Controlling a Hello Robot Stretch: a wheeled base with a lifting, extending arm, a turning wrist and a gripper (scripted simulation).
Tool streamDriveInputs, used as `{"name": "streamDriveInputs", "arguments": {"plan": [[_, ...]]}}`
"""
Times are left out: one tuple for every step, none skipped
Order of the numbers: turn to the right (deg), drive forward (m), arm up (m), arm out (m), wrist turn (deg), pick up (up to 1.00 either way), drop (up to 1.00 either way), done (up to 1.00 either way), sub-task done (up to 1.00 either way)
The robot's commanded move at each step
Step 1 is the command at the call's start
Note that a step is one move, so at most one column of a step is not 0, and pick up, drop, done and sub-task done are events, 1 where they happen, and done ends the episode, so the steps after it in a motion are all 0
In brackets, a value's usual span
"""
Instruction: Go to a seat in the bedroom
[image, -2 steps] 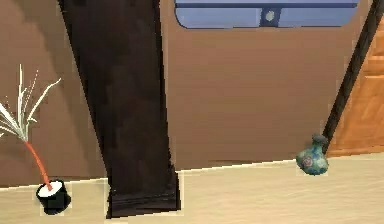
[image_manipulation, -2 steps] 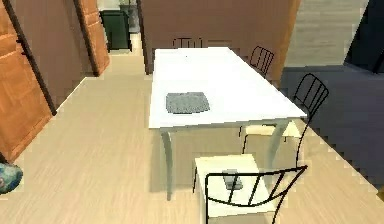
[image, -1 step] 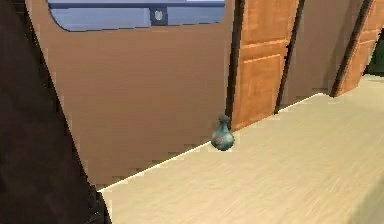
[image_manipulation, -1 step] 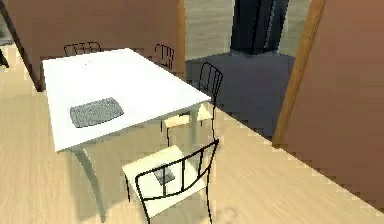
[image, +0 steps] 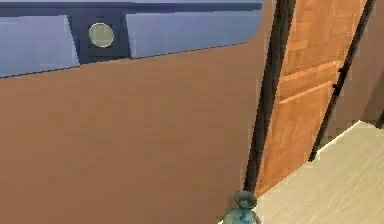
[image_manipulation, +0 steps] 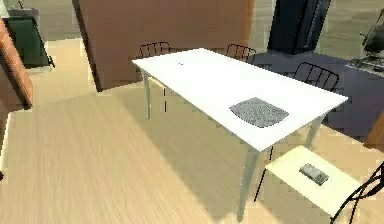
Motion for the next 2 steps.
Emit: {"name": "streamDriveInputs", "arguments": {"plan": [[45.0,0.00,0.00,0.00,0.0,0.00,0.00,0.00,0.00],[12.0,0.00,0.00,0.00,0.0,0.00,0.00,0.00,0.00]]}}
